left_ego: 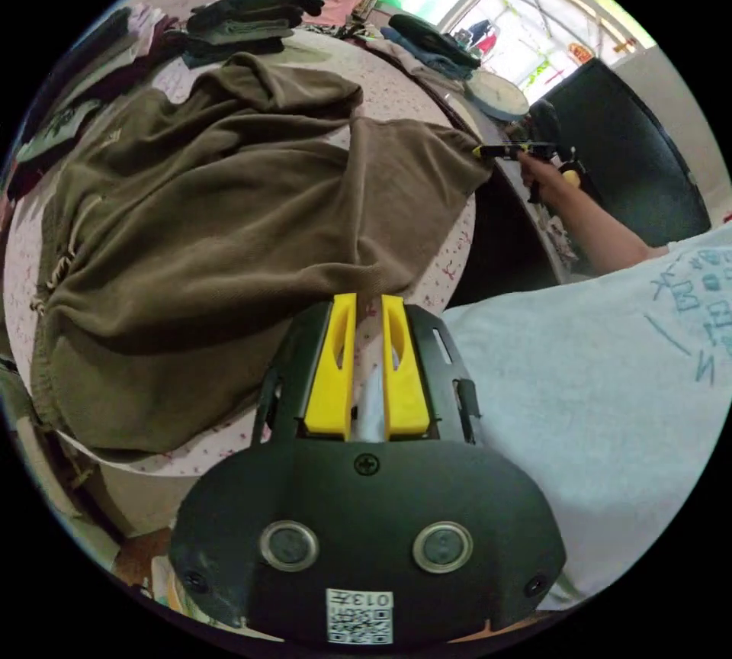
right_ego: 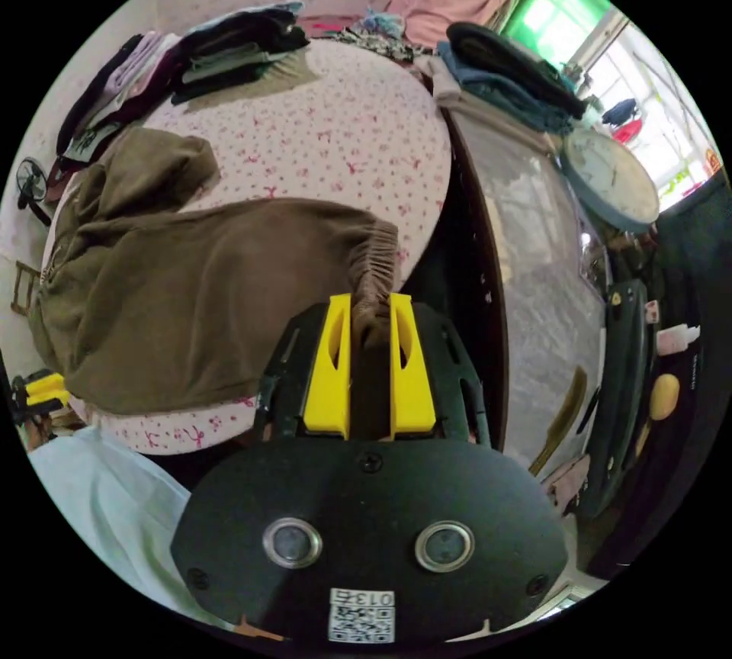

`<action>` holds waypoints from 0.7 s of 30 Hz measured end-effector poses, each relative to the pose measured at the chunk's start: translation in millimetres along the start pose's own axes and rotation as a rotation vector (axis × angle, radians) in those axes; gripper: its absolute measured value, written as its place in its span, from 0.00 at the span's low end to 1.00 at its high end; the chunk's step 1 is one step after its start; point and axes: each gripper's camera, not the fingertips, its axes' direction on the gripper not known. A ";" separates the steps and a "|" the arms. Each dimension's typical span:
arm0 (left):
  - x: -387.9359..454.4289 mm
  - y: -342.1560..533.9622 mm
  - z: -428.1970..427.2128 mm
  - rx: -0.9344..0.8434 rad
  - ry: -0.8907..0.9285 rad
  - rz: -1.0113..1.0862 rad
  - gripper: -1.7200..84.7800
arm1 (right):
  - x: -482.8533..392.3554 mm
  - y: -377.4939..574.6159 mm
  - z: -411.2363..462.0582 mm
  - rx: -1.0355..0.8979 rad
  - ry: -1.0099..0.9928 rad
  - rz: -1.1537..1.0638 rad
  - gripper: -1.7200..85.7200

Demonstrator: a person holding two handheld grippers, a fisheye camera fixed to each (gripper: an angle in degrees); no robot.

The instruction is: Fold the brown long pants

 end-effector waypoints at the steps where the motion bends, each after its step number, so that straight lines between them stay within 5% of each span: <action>1: -7.6 4.9 -10.6 0.042 0.049 -0.011 0.09 | 1.1 0.3 -0.8 0.004 -0.006 0.016 0.12; 3: -22.0 14.1 -33.5 0.107 0.012 -0.041 0.10 | -0.3 1.5 -20.9 0.119 0.026 0.072 0.12; 8: -107.4 60.6 -115.2 0.282 -0.425 -0.382 0.13 | -46.4 -14.5 -52.3 0.267 -0.038 -0.064 0.12; 15: -216.3 68.0 -159.4 0.343 -0.343 -0.563 0.17 | -211.7 -50.6 -47.2 0.217 -0.291 -0.604 0.12; 21: -264.2 17.9 -152.0 0.258 -0.385 -0.522 0.20 | -300.7 -94.5 -33.5 0.237 -0.261 -0.687 0.18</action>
